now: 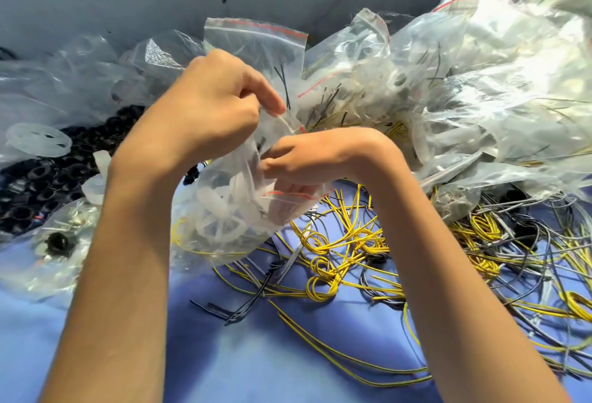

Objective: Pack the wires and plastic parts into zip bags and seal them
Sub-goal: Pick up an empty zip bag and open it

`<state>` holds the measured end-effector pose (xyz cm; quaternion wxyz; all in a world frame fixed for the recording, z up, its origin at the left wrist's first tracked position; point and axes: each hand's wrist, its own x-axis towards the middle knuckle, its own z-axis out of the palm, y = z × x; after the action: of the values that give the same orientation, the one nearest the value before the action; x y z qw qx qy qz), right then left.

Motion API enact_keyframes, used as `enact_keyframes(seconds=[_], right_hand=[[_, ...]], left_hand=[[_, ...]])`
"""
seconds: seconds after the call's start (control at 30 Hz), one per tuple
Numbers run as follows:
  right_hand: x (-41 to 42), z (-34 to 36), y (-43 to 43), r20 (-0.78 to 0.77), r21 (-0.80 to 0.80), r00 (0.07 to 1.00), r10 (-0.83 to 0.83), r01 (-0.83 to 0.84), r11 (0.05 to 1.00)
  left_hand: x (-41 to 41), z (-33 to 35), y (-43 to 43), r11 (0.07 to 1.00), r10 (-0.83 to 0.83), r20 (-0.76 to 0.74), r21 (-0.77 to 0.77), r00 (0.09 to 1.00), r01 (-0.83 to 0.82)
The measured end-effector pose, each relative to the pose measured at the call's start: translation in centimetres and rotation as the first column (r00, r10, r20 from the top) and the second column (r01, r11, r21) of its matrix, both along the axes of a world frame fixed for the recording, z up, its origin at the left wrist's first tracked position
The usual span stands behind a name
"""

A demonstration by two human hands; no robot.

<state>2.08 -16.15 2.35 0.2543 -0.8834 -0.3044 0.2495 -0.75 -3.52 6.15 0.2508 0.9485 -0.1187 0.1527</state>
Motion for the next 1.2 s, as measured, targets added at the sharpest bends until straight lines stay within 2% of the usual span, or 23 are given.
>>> enact_keyframes(seconds=[0.1, 0.23, 0.27, 0.3, 0.37, 0.43, 0.57, 0.7, 0.77, 0.83, 0.97, 1.2], right_hand=[[-0.5, 0.0, 0.5, -0.053, 0.081, 0.997, 0.06, -0.055, 0.995], [-0.8, 0.6, 0.7, -0.054, 0.284, 0.995, 0.089, -0.07, 0.956], [-0.8, 0.6, 0.9, -0.02, 0.282, 0.995, 0.103, -0.093, 0.955], [-1.0, 0.6, 1.1, 0.015, 0.237, 0.991, 0.132, -0.132, 0.962], [-1.0, 0.1, 1.8, 0.081, 0.044, 0.978, 0.193, -0.197, 0.98], [-1.2, 0.1, 2.0, 0.124, -0.125, 0.972, 0.197, -0.182, 0.975], [-2.6, 2.6, 0.9, 0.385, -0.178, 0.911, 0.15, -0.086, 0.98], [-5.2, 3.7, -2.3, 0.627, -0.25, 0.773, 0.094, 0.085, 0.964], [-6.7, 2.8, -4.6, 0.712, -0.343, 0.691, 0.126, 0.186, 0.921], [-8.0, 1.0, -6.9, 0.713, -0.456, 0.678, 0.182, 0.25, 0.854], [-9.0, -2.1, -10.5, 0.576, -0.603, 0.797, 0.183, 0.264, 0.753], [-8.3, -3.9, -12.1, 0.549, -0.556, 0.812, 0.198, 0.179, 0.811]], left_hand=[[-0.1, 0.0, -0.5, 1.0, -0.021, 0.003, -0.015, 1.0, 0.021], [-0.2, 0.3, -0.6, 0.999, -0.035, 0.027, -0.028, 0.999, 0.036], [-0.2, 0.4, -0.6, 0.999, -0.04, 0.027, -0.027, 0.999, 0.041], [-0.2, 0.4, -0.6, 0.999, -0.045, 0.023, -0.026, 0.999, 0.046], [-0.2, 0.2, -0.6, 0.998, -0.054, 0.007, -0.019, 0.999, 0.054], [-0.1, -0.2, -0.6, 0.999, -0.049, -0.018, -0.007, 0.999, 0.049], [0.2, -0.1, -0.3, 1.0, -0.017, -0.047, -0.014, 0.999, 0.016], [0.0, 0.1, -0.1, 0.999, -0.028, -0.065, -0.025, 0.997, 0.027], [-0.1, 0.2, 0.0, 0.999, -0.033, -0.074, -0.035, 0.997, 0.03], [-0.2, 0.3, 0.1, 0.999, -0.037, -0.085, -0.043, 0.996, 0.034], [-0.3, 0.5, 0.3, 0.998, -0.049, -0.105, -0.037, 0.993, 0.046], [0.0, 0.2, 0.6, 0.999, -0.029, -0.115, -0.027, 0.993, 0.026]])
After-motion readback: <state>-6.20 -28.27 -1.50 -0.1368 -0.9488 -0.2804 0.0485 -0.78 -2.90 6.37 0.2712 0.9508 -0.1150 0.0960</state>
